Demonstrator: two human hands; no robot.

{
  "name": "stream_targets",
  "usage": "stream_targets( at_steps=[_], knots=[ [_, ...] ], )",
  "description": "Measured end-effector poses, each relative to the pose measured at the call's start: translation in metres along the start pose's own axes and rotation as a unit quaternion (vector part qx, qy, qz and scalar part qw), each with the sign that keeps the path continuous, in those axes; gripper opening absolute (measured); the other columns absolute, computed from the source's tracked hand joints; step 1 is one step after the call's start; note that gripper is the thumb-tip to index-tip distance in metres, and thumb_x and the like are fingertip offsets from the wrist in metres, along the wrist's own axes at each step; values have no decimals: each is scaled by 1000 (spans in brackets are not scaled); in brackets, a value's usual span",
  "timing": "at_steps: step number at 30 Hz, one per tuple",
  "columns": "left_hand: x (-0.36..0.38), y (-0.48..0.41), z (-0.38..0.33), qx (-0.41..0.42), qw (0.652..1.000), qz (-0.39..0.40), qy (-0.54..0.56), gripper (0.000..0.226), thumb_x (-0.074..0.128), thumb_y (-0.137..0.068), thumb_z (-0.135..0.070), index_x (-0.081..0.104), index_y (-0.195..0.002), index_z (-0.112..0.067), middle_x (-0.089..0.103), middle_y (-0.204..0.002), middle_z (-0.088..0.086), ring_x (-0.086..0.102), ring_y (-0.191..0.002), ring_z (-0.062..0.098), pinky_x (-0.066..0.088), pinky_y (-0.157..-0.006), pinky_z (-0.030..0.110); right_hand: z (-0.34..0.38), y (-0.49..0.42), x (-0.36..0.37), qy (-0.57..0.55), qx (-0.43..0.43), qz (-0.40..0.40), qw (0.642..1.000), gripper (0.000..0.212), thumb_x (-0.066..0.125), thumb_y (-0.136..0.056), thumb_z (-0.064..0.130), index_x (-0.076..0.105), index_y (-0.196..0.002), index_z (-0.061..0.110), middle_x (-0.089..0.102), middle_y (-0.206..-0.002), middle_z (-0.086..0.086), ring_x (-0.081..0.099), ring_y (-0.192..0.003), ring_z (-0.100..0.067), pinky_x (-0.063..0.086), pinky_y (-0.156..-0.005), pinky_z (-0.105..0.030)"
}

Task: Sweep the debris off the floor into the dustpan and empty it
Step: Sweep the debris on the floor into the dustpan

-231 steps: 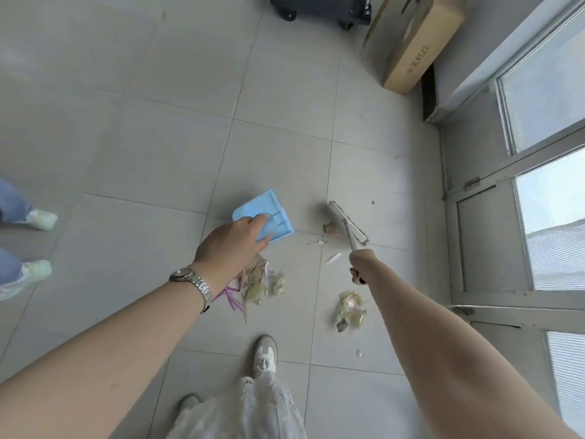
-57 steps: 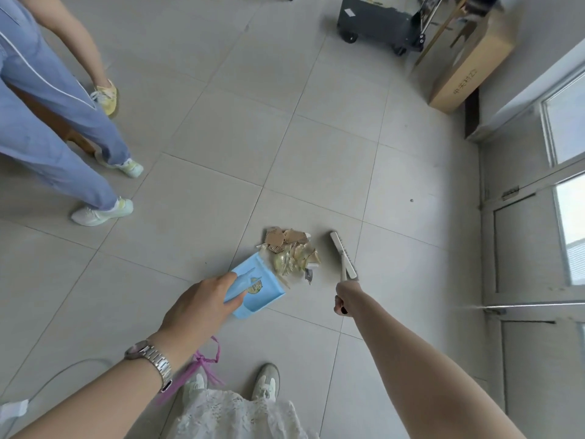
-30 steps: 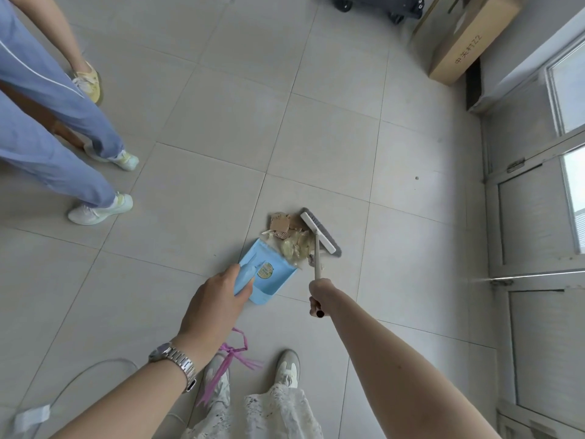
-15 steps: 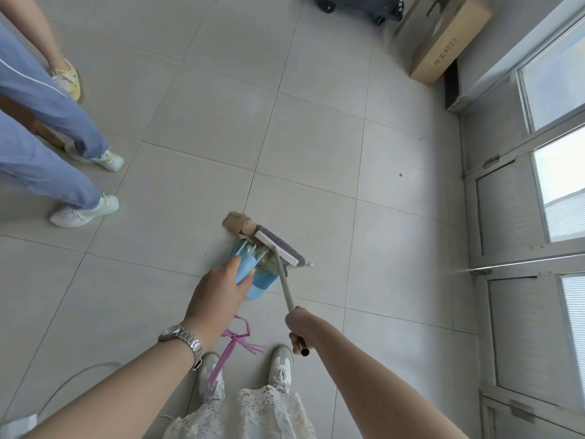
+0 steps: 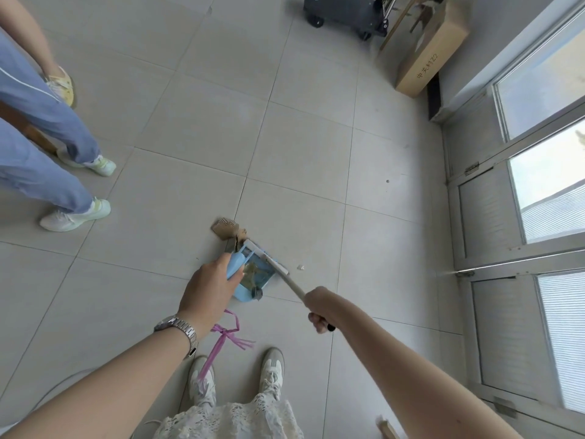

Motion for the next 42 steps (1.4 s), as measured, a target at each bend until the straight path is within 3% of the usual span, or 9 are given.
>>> stream_targets(
  at_steps=[5, 8, 12, 18, 21, 25, 31, 35, 42],
  knots=[
    [-4, 4, 1, -9, 1000, -1, 11, 28, 52, -93, -35, 56, -92, -8, 58, -65, 8, 57, -56, 27, 46, -47, 35, 26, 17, -39, 40, -8, -56, 998, 28, 20, -85, 2, 29, -61, 14, 28, -23, 0, 17, -14, -8, 18, -37, -5],
    [-10, 9, 3, -19, 1000, -6, 17, 28, 52, -93, -37, 56, -91, -9, 60, -66, 7, 58, -57, 27, 47, -48, 37, 42, 23, -48, 24, -25, -77, 996, 24, 20, -66, -5, 27, -55, 14, 26, -20, 1, 12, -13, -7, 16, -34, -20],
    [-22, 22, 14, -46, 998, -32, 26, 26, 54, -92, -36, 54, -83, -12, 55, -60, 4, 51, -53, 25, 37, -44, 31, 61, 9, -42, -59, -30, -76, 995, 42, 29, -97, 19, 26, -56, 14, 25, -19, 1, 12, -11, -8, 18, -39, 0],
    [-32, 45, 31, -82, 993, -77, 35, 24, 56, -91, -38, 57, -85, -15, 51, -55, -1, 44, -45, 14, 33, -41, 26, 119, 19, -2, -1, -133, -56, 990, 18, 25, -66, -5, 33, -61, 10, 32, -31, -1, 21, -47, -14, 15, -50, -19],
    [-32, 51, 40, -113, 988, -99, 38, 25, 56, -91, -38, 58, -86, -14, 51, -55, 0, 42, -43, 11, 32, -41, 23, 147, 8, 16, 64, -171, -44, 982, 25, 33, -93, 2, 42, -70, 7, 41, -45, -7, 31, -47, -14, 25, -46, -22],
    [-25, 53, 45, -136, 983, -117, 31, 22, 57, -91, -36, 56, -85, -15, 47, -54, -4, 42, -43, 9, 28, -38, 17, 159, -15, 39, 102, -193, -35, 975, 22, 33, -93, 1, 48, -108, 2, 48, -55, -15, 46, -42, -20, 39, -43, -25],
    [-14, 55, 42, -155, 980, -120, 31, 21, 54, -92, -37, 57, -95, -16, 50, -60, -3, 47, -50, 15, 32, -42, 26, 126, -28, 44, 186, -253, 7, 949, 29, 39, -94, 8, 37, -66, 16, 45, -63, -8, 41, -52, -20, 37, -47, -27],
    [-13, 58, 43, -154, 980, -121, 41, 20, 55, -92, -34, 56, -91, -15, 44, -56, -5, 41, -47, 11, 27, -41, 23, 103, -40, 42, 191, -196, -9, 962, 27, 35, -92, 8, 37, -66, 12, 43, -27, -6, 42, -41, -19, 34, -44, -23],
    [-12, 66, 46, -146, 982, -118, 27, 26, 55, -93, -31, 50, -82, -7, 42, -56, -2, 40, -50, 23, 27, -44, 30, 44, -40, 43, 176, -104, -5, 979, 21, 23, -89, 10, 38, -74, 9, 30, -54, -4, 20, -47, -12, 18, -49, -22]
  ],
)
Point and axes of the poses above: each hand's wrist, its own y-axis away from the middle knuckle, its own x-axis out of the palm, z = x × y, the point moved 4 cm from there along -y, towards the middle knuckle
